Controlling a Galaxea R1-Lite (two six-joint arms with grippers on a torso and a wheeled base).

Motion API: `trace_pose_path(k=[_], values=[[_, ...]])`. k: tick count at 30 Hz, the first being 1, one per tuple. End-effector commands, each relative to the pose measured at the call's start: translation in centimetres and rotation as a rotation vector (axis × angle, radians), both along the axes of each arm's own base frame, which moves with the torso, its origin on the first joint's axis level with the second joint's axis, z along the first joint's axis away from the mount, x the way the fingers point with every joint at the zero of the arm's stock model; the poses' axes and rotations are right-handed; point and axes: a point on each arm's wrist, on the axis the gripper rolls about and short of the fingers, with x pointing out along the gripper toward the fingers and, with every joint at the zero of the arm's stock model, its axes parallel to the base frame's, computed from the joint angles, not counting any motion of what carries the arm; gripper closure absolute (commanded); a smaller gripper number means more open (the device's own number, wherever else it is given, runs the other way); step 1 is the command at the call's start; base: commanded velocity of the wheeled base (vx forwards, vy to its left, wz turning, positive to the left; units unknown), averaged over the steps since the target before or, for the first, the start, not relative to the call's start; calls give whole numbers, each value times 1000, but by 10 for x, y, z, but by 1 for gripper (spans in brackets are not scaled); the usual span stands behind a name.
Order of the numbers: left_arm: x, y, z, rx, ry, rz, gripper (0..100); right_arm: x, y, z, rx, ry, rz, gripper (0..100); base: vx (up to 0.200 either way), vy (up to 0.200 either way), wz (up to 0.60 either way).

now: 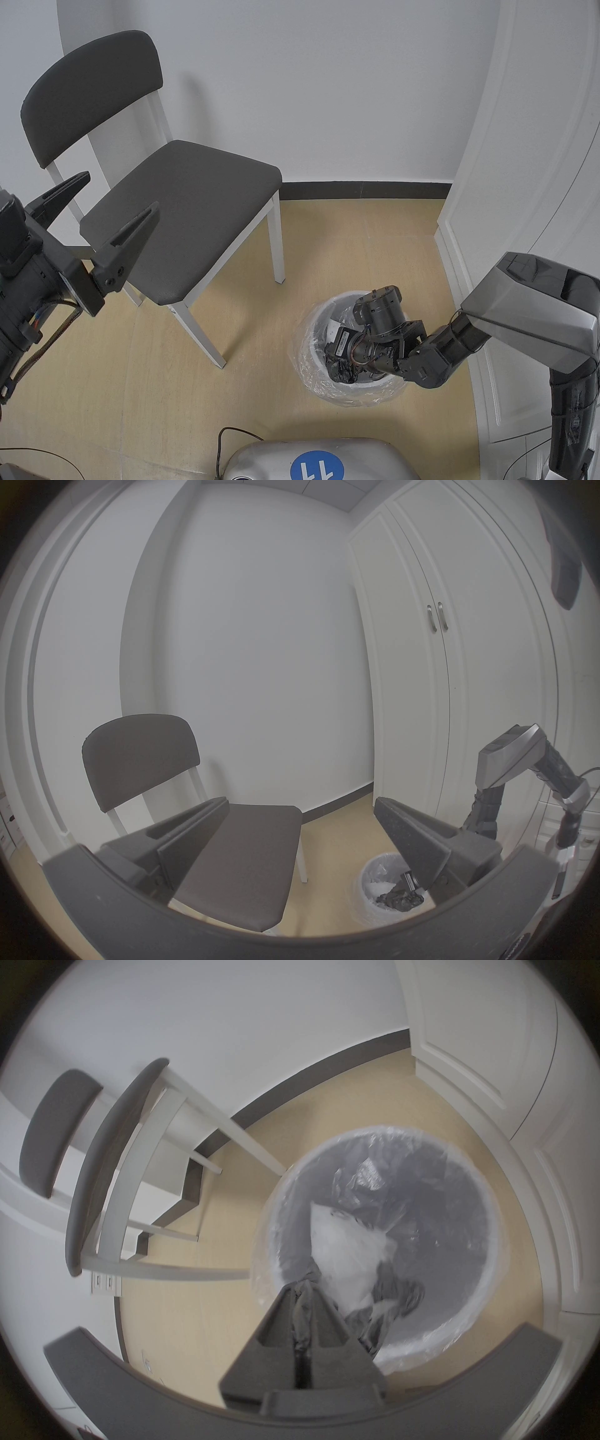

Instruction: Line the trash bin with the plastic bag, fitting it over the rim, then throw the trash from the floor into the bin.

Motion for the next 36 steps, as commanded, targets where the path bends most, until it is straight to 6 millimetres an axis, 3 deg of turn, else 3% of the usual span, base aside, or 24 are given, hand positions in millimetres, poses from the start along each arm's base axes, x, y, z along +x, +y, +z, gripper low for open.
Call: trace_pose_path(k=[1, 5, 12, 16, 22, 36], values=[[1, -1, -2, 6, 6, 1, 0, -12, 13, -8, -22, 15, 32, 100, 0, 0, 0], [1, -1, -1, 5, 5, -1, 0, -11, 12, -10, -25, 17, 27, 100, 0, 0, 0], [2, -2, -2, 7, 9, -1, 0, 13, -6, -1, 22, -27, -48, 100, 0, 0, 0], [2, -1, -2, 7, 9, 1, 0, 24, -9, -9, 112, -57, -106, 100, 0, 0, 0], [1, -1, -2, 6, 7, 1, 0, 34, -15, -25, 105, -43, -134, 100, 0, 0, 0], [3, -2, -4, 13, 16, -1, 0, 39, -15, -39, 85, -27, -144, 100, 0, 0, 0]])
